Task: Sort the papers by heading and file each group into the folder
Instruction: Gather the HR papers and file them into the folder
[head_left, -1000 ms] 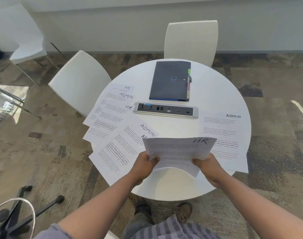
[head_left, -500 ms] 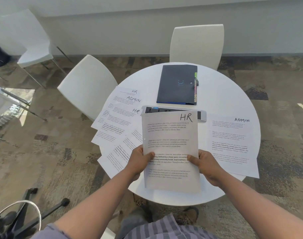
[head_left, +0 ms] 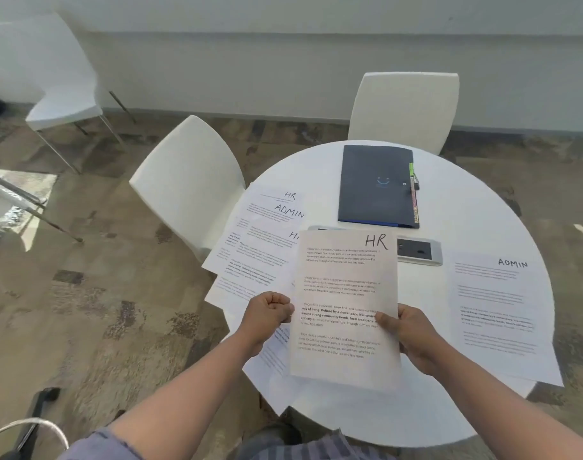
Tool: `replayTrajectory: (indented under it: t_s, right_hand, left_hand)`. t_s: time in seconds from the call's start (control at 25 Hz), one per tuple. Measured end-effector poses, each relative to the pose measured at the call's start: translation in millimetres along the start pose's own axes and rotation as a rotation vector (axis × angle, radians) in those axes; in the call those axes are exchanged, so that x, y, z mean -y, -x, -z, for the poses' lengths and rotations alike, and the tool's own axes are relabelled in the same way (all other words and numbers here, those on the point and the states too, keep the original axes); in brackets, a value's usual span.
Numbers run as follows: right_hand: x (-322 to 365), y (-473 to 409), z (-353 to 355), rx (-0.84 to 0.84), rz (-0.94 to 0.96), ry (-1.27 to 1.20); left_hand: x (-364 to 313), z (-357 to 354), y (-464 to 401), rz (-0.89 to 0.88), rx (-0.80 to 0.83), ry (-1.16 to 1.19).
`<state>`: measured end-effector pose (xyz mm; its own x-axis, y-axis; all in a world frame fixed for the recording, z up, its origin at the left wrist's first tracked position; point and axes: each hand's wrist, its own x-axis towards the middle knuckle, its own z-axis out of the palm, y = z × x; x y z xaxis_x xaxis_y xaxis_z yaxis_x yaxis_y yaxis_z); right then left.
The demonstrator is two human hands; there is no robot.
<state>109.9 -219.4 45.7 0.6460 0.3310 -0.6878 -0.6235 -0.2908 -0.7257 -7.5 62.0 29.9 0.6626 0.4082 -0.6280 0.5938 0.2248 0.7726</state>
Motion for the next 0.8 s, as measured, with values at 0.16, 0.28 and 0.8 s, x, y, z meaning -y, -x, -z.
replayTrajectory:
  t_s: [0.16,0.28,0.8]
  right_hand:
    - [2.9,-18.6,-39.0,-0.077,-0.047,-0.115]
    - [6.2,-24.3,-54.7,-0.138,-0.049,-0.155]
    - [6.7,-32.1,-88.0,-0.253,-0.084,-0.168]
  left_hand:
    - [10.2,73.5,-47.7,-0.013,-0.286,-0.210]
    - [14.4,123.8,-79.5,0.091,-0.375,-0.303]
    - [17.5,162.7,-122.8,0.098,-0.175,-0.307]
